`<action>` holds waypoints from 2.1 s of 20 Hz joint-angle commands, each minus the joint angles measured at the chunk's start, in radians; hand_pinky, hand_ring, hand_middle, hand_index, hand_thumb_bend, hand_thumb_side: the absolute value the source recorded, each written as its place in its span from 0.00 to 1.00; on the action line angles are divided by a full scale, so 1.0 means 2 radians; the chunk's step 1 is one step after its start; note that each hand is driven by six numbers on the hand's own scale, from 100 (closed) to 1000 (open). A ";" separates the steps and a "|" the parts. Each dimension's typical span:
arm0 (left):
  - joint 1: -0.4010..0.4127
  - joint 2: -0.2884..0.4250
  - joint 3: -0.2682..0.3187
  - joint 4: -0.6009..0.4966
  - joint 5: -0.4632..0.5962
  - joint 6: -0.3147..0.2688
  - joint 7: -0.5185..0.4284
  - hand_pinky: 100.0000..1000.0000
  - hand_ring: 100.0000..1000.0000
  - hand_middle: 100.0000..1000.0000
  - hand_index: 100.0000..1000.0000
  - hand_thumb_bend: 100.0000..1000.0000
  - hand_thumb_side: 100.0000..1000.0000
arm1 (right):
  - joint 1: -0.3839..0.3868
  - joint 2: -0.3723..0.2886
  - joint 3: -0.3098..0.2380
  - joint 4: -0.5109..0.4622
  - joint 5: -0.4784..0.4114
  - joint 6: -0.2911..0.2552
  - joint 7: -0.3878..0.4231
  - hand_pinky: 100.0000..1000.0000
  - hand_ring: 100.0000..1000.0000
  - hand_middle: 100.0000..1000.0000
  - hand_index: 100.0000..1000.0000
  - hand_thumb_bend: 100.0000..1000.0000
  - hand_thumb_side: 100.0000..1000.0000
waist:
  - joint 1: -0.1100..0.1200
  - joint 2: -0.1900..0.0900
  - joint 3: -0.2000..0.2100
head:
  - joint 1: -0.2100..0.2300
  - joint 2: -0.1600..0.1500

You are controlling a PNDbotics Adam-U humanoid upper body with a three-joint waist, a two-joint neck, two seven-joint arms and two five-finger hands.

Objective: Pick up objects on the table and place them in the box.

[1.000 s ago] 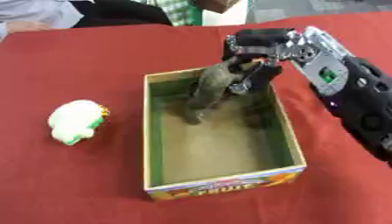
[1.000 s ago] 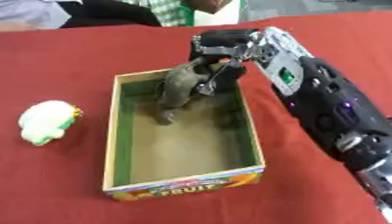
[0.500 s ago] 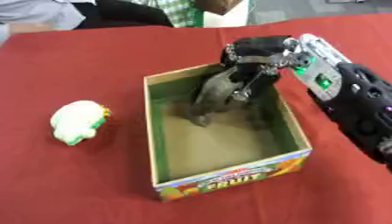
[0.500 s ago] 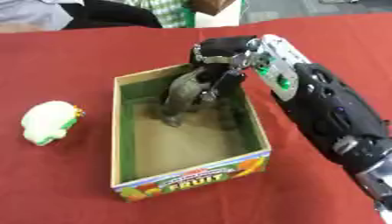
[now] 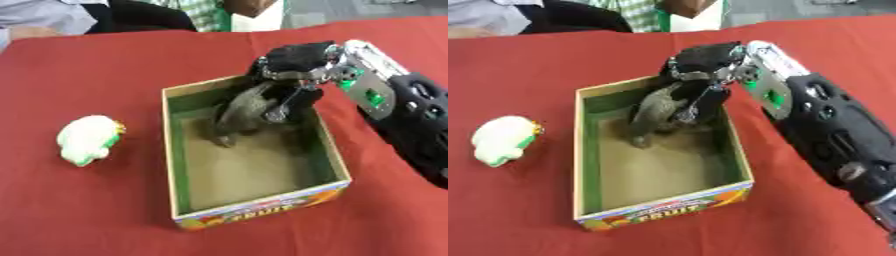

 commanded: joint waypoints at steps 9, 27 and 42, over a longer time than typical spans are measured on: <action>-0.012 0.000 0.003 -0.007 -0.084 0.018 -0.072 0.54 0.69 0.71 0.83 0.00 0.47 | -0.011 -0.047 0.002 -0.121 0.039 -0.077 0.113 0.82 0.92 0.83 0.79 0.10 0.98 | -0.004 -0.017 -0.001 | 0.003 -0.003; -0.007 -0.028 -0.022 -0.007 -0.174 0.028 -0.061 0.53 0.68 0.70 0.82 0.00 0.48 | -0.003 -0.014 -0.009 0.006 0.102 -0.106 0.130 0.98 1.00 0.88 0.79 0.26 1.00 | -0.003 -0.012 0.001 | 0.002 -0.005; -0.004 -0.029 -0.022 -0.007 -0.170 0.031 -0.062 0.53 0.68 0.70 0.82 0.00 0.49 | -0.001 -0.018 -0.003 0.005 0.012 -0.132 0.179 1.00 1.00 0.99 0.98 0.49 1.00 | -0.004 -0.012 -0.001 | 0.004 -0.006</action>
